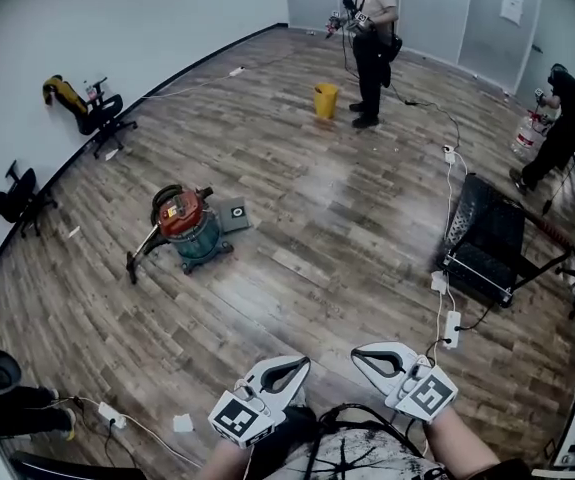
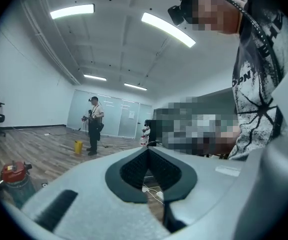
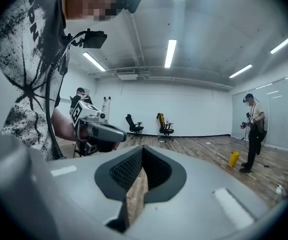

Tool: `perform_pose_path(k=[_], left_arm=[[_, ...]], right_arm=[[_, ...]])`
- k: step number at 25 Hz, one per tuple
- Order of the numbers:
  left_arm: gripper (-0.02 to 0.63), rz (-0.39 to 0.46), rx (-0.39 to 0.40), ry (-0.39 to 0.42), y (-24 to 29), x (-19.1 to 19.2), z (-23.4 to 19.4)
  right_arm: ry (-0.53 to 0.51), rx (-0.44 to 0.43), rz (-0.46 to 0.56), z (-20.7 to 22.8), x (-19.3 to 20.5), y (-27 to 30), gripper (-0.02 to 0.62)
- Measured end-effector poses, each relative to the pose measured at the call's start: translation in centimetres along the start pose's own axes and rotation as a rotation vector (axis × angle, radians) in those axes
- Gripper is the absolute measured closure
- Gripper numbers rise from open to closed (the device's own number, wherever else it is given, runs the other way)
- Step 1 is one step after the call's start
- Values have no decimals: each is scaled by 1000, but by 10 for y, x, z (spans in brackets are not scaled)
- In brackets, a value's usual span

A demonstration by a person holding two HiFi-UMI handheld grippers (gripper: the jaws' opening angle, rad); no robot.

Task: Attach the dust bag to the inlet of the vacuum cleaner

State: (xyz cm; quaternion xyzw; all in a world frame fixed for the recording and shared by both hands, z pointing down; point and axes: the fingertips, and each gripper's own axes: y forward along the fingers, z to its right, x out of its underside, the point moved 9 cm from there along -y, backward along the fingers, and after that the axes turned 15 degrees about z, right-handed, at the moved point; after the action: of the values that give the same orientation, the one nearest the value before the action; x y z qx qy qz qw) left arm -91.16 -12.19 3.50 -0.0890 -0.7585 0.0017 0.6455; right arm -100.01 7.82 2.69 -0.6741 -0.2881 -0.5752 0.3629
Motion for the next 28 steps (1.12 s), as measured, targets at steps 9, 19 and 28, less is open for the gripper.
perform_pose_path(k=[9,19,28], left_arm=[[607,30,45,-14,-11,-19,-114],[607,81,44,14,1,-43,-189],[607,103,9,12,41,-41,-232]], right_arm=[[-20,106,34,44,12,105,591],[-63,76,33,79,23,167,591],[-61,38,16,135,37,188,591]])
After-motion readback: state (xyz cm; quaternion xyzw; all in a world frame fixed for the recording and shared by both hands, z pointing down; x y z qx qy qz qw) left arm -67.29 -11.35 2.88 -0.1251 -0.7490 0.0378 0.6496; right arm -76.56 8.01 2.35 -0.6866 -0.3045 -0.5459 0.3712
